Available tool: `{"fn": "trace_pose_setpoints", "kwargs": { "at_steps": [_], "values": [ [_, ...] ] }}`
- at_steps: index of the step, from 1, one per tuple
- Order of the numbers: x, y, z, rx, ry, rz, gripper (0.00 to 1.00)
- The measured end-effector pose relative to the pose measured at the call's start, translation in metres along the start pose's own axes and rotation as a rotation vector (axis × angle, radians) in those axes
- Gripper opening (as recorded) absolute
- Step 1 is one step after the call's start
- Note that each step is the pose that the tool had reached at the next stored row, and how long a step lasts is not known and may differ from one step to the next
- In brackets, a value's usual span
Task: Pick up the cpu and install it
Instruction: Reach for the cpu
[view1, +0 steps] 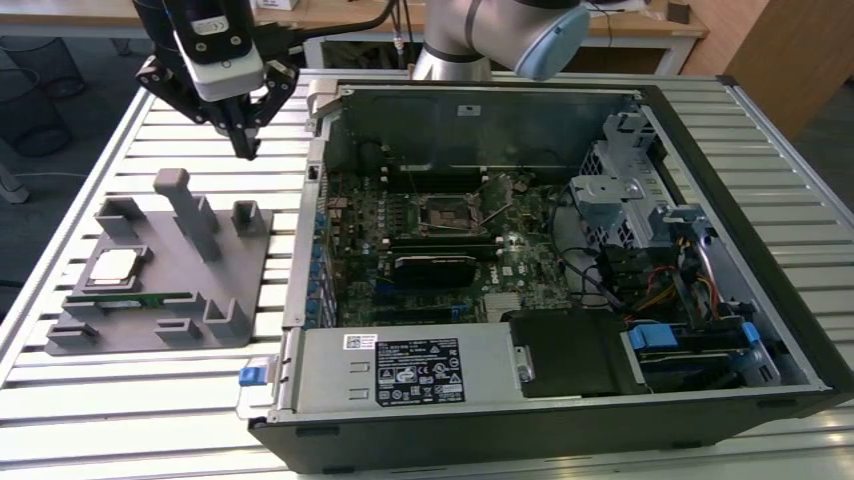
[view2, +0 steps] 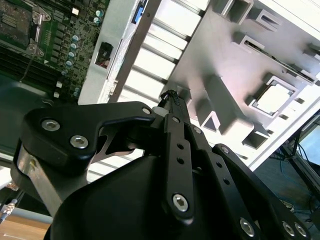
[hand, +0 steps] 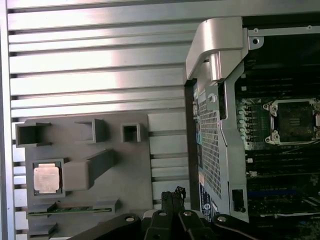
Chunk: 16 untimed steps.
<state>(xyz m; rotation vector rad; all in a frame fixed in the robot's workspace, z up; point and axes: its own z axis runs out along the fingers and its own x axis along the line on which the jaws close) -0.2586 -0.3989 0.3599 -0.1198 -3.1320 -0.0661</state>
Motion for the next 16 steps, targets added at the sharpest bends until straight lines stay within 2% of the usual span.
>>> {"fn": "trace_pose_setpoints", "kwargs": {
  "at_steps": [16],
  "values": [
    [0.0082,-0.0007,0.0015,0.0001,0.0016,0.000,0.11]
  ]
}}
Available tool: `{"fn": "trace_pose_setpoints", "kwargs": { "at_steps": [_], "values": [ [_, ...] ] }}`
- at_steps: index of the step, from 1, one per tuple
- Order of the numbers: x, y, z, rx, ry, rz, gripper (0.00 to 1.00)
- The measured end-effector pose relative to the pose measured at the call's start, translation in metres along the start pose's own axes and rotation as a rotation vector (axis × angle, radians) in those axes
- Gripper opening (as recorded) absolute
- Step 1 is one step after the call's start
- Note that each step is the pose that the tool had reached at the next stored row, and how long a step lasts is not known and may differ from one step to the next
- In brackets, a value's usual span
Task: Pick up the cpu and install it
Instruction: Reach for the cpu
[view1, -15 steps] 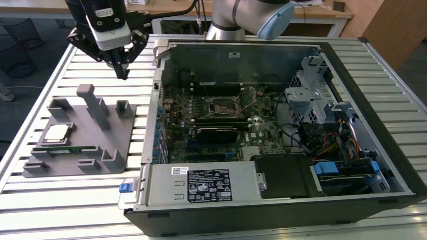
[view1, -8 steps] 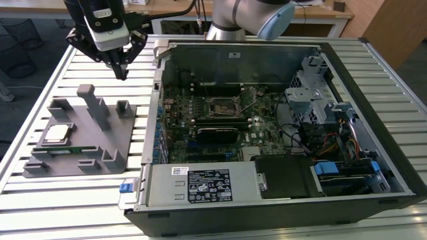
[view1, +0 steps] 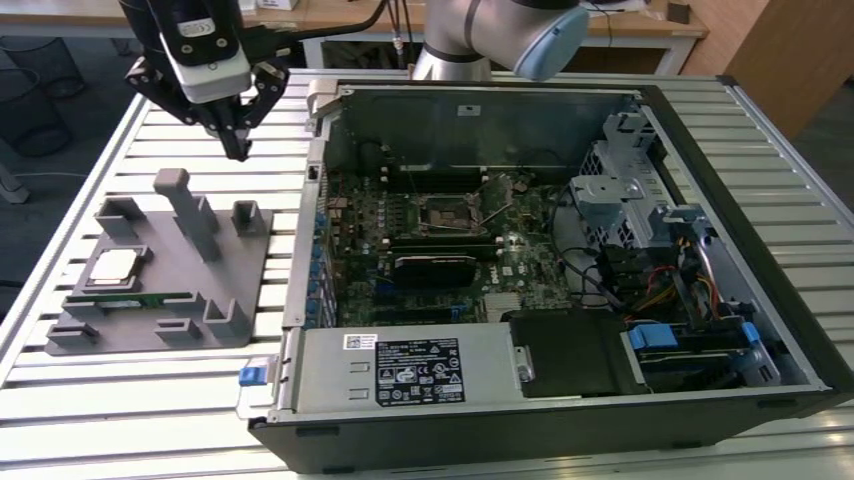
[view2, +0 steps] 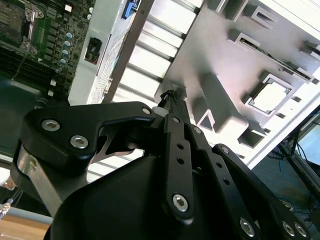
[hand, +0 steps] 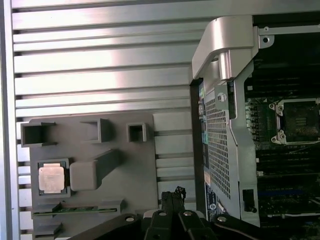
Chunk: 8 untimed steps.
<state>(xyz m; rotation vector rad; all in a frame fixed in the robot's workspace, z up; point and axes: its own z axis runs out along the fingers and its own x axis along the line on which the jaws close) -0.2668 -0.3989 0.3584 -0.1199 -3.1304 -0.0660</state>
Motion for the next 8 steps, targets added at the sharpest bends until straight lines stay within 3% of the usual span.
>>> {"fn": "trace_pose_setpoints", "kwargs": {
  "at_steps": [8],
  "values": [
    [0.0146,-0.0014,0.0024,0.0001,0.0014,0.000,0.11]
  ]
}}
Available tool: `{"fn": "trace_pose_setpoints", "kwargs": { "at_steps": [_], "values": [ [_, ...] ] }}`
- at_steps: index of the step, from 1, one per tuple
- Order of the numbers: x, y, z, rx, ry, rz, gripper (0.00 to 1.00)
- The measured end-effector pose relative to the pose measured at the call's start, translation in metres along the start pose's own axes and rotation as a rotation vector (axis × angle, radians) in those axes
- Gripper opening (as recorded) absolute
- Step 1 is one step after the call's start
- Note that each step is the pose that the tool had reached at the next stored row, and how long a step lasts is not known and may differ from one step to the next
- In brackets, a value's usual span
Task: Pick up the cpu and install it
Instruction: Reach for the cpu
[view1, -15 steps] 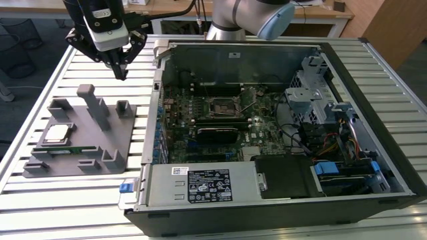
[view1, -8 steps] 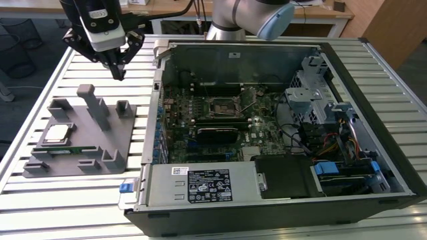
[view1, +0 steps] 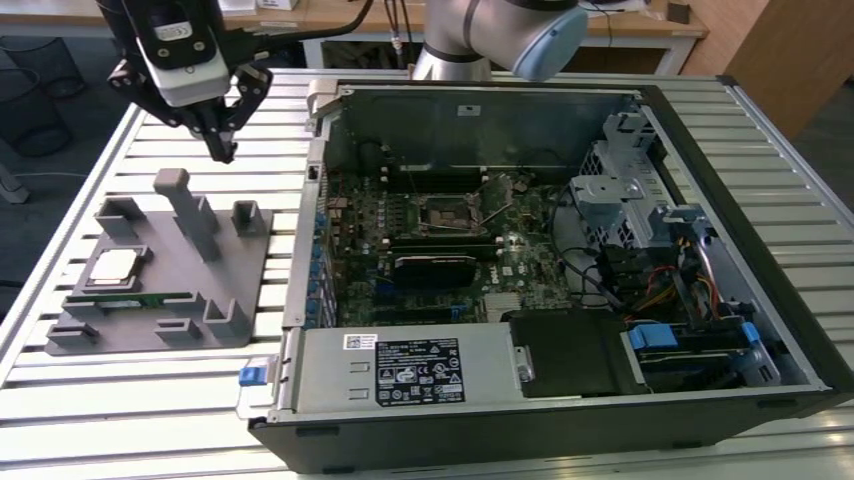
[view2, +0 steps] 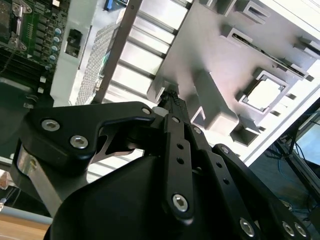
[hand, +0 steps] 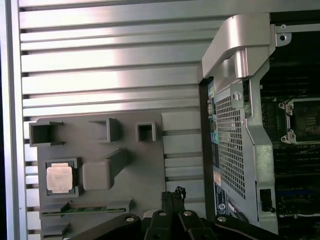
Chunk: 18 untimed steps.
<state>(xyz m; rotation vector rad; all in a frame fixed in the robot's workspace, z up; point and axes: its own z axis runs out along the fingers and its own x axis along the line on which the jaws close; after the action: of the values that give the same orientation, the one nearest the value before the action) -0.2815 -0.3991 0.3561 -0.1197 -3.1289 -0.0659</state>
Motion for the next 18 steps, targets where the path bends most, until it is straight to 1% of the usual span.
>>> {"fn": "trace_pose_setpoints", "kwargs": {
  "at_steps": [5,13,14,15,18],
  "values": [
    [0.0128,-0.0020,0.0024,0.0002,0.0019,0.000,0.11],
    [0.0297,-0.0053,0.0061,0.0004,0.0045,0.000,0.11],
    [0.0341,-0.0063,0.0071,0.0004,0.0046,0.000,0.11],
    [0.0411,-0.0074,0.0084,0.0004,0.0047,0.000,0.11],
    [0.0532,-0.0094,0.0104,0.0003,0.0045,0.000,0.11]
  ]
}}
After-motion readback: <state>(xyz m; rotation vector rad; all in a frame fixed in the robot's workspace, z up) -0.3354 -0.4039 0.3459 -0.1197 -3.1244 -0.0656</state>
